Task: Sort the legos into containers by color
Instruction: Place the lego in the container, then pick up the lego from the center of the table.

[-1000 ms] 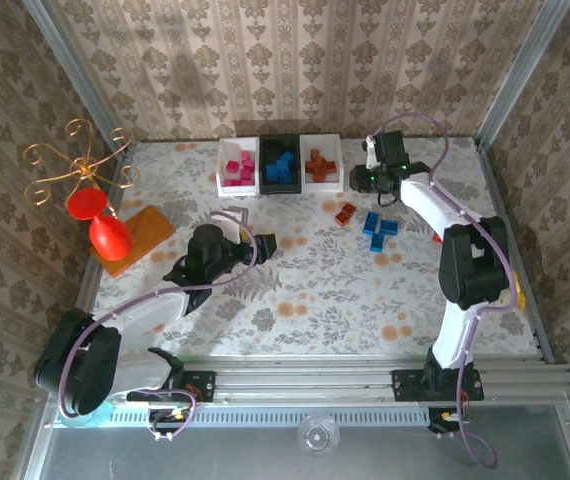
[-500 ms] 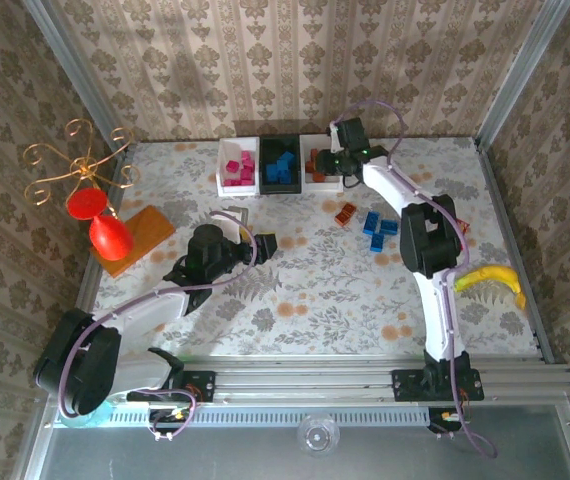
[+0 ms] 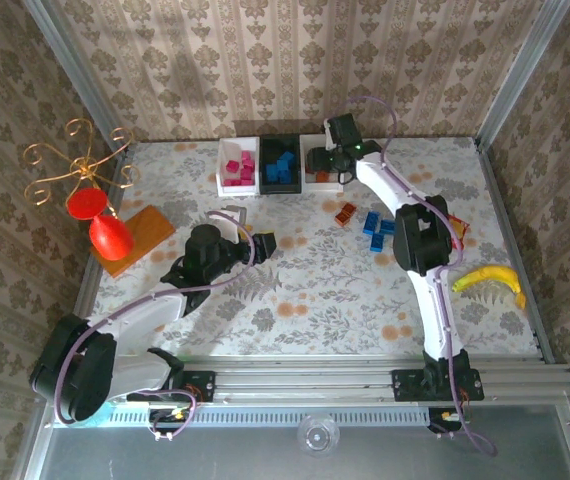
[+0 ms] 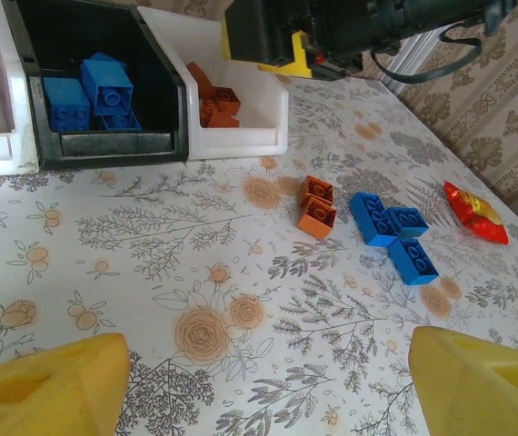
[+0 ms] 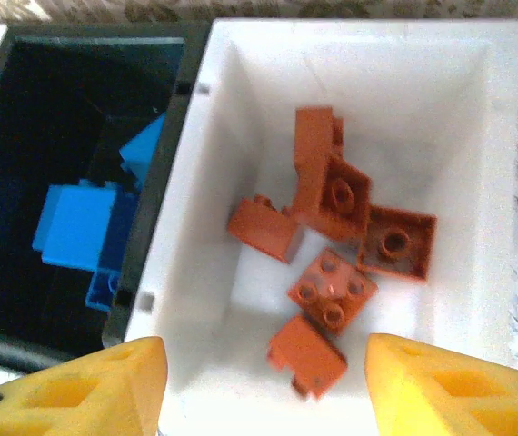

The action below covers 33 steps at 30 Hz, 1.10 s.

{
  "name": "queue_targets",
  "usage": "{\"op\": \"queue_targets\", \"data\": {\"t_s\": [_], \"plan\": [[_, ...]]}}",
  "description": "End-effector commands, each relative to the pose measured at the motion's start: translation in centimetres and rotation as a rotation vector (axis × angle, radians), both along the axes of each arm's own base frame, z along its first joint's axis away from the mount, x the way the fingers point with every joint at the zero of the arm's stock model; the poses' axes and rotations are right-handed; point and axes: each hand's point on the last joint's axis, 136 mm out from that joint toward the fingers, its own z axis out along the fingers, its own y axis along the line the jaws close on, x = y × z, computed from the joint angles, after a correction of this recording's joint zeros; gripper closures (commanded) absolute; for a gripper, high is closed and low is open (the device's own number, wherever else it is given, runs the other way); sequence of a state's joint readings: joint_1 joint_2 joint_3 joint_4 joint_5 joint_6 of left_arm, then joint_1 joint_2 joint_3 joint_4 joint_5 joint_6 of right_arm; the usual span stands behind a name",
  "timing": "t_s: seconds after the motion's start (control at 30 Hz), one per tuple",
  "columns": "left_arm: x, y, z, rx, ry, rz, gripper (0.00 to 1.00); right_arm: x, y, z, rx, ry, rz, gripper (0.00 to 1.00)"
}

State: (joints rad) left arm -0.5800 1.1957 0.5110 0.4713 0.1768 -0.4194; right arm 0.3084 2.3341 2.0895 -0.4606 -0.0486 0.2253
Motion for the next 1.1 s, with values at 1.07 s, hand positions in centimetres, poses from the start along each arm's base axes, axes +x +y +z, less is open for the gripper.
{"op": "queue_targets", "data": {"t_s": [1.07], "plan": [[-0.4, -3.4, -0.2, 0.02, -0.022, -0.105, 0.18, -12.7, -3.4, -9.3, -0.09, 0.232, -0.014, 0.23]]}}
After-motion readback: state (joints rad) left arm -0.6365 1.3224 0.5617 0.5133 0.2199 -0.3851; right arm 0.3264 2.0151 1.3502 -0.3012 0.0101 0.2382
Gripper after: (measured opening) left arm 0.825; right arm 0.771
